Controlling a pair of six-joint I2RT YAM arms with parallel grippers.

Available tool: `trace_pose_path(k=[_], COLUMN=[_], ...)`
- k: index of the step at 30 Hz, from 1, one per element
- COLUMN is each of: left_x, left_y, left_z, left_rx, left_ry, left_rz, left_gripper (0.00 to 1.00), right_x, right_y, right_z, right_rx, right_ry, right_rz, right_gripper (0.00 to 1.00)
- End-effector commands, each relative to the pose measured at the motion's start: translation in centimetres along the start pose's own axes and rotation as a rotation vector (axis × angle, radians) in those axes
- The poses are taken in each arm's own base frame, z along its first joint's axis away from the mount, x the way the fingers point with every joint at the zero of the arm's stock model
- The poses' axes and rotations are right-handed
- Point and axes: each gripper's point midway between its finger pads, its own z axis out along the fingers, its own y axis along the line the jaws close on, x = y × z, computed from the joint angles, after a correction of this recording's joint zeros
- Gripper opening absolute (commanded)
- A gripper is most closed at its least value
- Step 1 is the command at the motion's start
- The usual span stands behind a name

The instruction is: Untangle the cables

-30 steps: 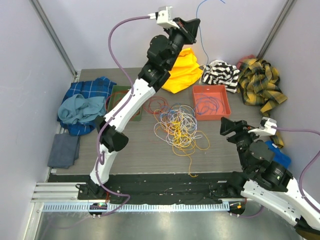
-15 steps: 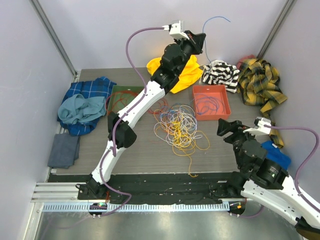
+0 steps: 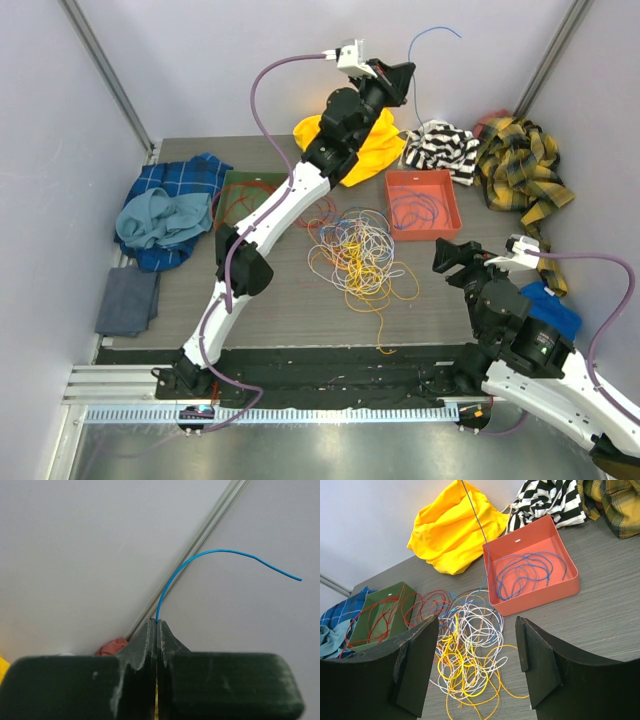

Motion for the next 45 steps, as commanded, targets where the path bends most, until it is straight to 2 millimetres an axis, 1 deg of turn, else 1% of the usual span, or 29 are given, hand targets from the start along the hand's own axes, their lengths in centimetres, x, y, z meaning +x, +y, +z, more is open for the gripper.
trace_pose_path(k=[1, 5, 6, 8, 12, 13, 14, 15, 17, 19, 21, 23, 24, 25, 26, 27, 28, 29, 30, 34, 35, 36, 38, 40, 41, 42, 43, 44, 45], left_x=[-6.9, -5.9, -5.0, -4.3, -0.6, 1.7, 3.0, 5.2, 7.9, 11.6, 13.6, 16.1, 17.3, 18.1, 18.4, 19.6, 20.1, 19.9, 21.2, 23.2, 24.0, 24.8, 25.8, 26.7, 26.5, 26.4, 27.2, 26.4, 26.3], left_y=[-5.3, -4.6, -4.3, -4.0, -1.5, -0.3, 0.5, 1.9, 3.7, 5.8, 6.6, 7.5, 7.6, 7.9, 7.9, 8.4, 8.7, 8.5, 9.4, 10.0, 9.9, 10.3, 10.1, 10.3, 9.9, 9.7, 10.2, 9.5, 9.7], left_z=[-0.7, -0.4, -0.3, -0.1, 0.1, -0.1, -0.3, -0.7, -1.3, -2.2, -2.6, -3.4, -3.9, -4.3, -4.7, -5.6, -6.2, -6.7, -7.9, -11.1, -11.9, -12.8, -13.5, -14.0, -13.6, -13.4, -14.0, -13.1, -13.1], left_rx=[0.114, 0.103, 0.099, 0.099, 0.043, 0.016, 0.001, -0.026, -0.065, -0.103, -0.116, -0.128, -0.133, -0.138, -0.143, -0.159, -0.171, -0.179, -0.2, -0.227, -0.227, -0.248, -0.243, -0.252, -0.245, -0.239, -0.252, -0.241, -0.257], left_ry=[-0.146, -0.135, -0.125, -0.118, -0.043, 0.007, 0.035, 0.086, 0.145, 0.219, 0.263, 0.326, 0.354, 0.374, 0.389, 0.423, 0.442, 0.459, 0.503, 0.622, 0.655, 0.695, 0.732, 0.76, 0.753, 0.751, 0.783, 0.766, 0.767], left_rz=[-0.046, -0.055, -0.055, -0.062, -0.035, -0.025, -0.017, -0.007, 0.007, 0.021, 0.023, 0.029, 0.031, 0.035, 0.038, 0.046, 0.053, 0.058, 0.073, 0.094, 0.095, 0.106, 0.111, 0.118, 0.119, 0.124, 0.134, 0.138, 0.151], left_gripper=[0.0, 0.0, 0.0, 0.0, 0.0, 0.0, 0.0, 0.0, 0.0, 0.0, 0.0, 0.0, 0.0, 0.0, 0.0, 0.0, 0.0, 0.0, 0.0, 0.0, 0.0, 0.0, 0.0, 0.0, 0.0, 0.03, 0.11, 0.38, 0.49], right_x=[-1.4, -1.6, -1.5, -1.4, -1.4, -1.4, -1.5, -1.7, -1.8, -2.2, -2.2, -2.3, -2.3, -2.4, -2.4, -2.7, -3.0, -3.5, -3.8, -5.1, -5.3, -5.4, -5.5, -5.4, -5.3, -5.1, -5.0, -4.9, -5.0], right_y=[0.1, -0.1, -0.2, -0.3, -0.4, -0.4, -0.5, -0.4, -0.5, -0.5, -0.5, -0.6, -0.7, -0.7, -0.8, -0.8, -0.8, -0.8, -0.9, -1.0, -1.0, -1.1, -1.1, -0.9, -0.9, -0.8, -0.9, -0.9, -0.9], right_z=[-0.1, -0.2, -0.2, -0.2, -0.2, -0.2, -0.3, -0.3, -0.4, -0.5, -0.6, -0.6, -0.7, -0.7, -0.8, -0.9, -0.9, -1.1, -1.2, -1.5, -1.5, -1.5, -1.5, -1.5, -1.5, -1.5, -1.5, -1.5, -1.5], right_rx=[0.006, 0.005, 0.006, 0.009, 0.014, 0.014, 0.012, 0.011, 0.012, 0.004, 0.002, 0.006, 0.008, 0.007, 0.007, 0.008, 0.01, 0.007, 0.008, 0.015, 0.019, 0.023, 0.024, 0.017, 0.013, 0.014, 0.015, 0.015, 0.016], right_ry=[-0.045, -0.051, -0.051, -0.054, -0.055, -0.055, -0.058, -0.061, -0.064, -0.071, -0.071, -0.071, -0.073, -0.074, -0.073, -0.079, -0.084, -0.089, -0.096, -0.118, -0.122, -0.125, -0.128, -0.121, -0.119, -0.114, -0.112, -0.108, -0.109], right_rz=[0.039, 0.039, 0.038, 0.038, 0.037, 0.037, 0.04, 0.042, 0.041, 0.053, 0.053, 0.054, 0.059, 0.064, 0.063, 0.066, 0.071, 0.075, 0.073, 0.068, 0.065, 0.063, 0.067, 0.074, 0.078, 0.076, 0.08, 0.083, 0.086], right_gripper=[0.71, 0.71, 0.71, 0.71, 0.71, 0.71, 0.71, 0.71, 0.71, 0.71, 0.71, 0.71, 0.71, 0.71, 0.71, 0.71, 0.71, 0.71, 0.71, 0.71, 0.71, 0.71, 0.71, 0.71, 0.71, 0.71, 0.71, 0.71, 0.71])
